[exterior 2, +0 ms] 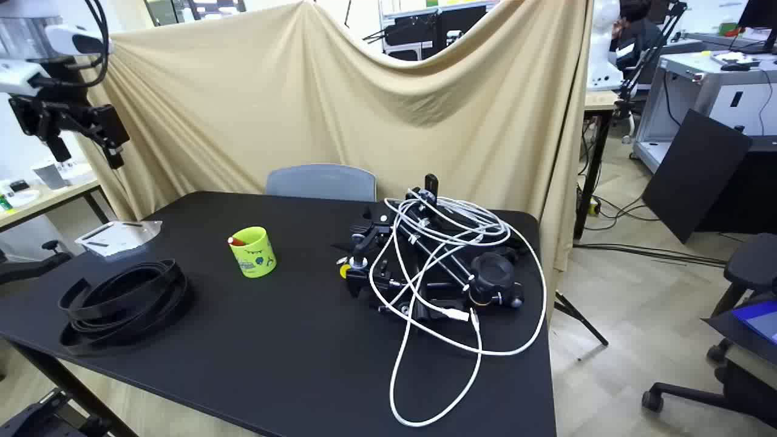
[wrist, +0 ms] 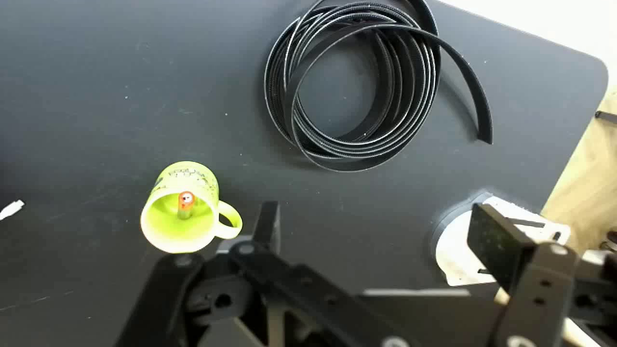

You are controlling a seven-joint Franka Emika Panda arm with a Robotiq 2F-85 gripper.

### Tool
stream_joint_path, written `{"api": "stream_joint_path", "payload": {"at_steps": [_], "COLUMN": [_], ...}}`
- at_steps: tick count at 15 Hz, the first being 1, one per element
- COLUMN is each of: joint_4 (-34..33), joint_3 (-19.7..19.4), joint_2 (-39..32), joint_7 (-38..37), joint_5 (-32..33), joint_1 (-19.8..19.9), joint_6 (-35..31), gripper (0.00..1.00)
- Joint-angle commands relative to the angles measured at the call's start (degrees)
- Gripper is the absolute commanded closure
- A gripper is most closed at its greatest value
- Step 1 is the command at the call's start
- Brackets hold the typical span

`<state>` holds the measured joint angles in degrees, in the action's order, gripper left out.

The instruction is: Remove the marker from the mug and put it on the table

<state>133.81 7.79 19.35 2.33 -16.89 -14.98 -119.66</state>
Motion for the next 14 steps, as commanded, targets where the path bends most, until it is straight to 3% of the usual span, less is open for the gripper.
{"api": "stream_joint_path", "payload": {"at_steps": [1, 14], "joint_4": [-0.1, -0.1], "joint_3": [0.6, 0.6], "joint_2": [0.0, -0.6], "joint_7": [0.2, 0.3], "joint_5": [-0.2, 0.0], "joint_1": [0.7, 0.9], "joint_6": [0.2, -0.5], "gripper": [0.0, 0.0]}}
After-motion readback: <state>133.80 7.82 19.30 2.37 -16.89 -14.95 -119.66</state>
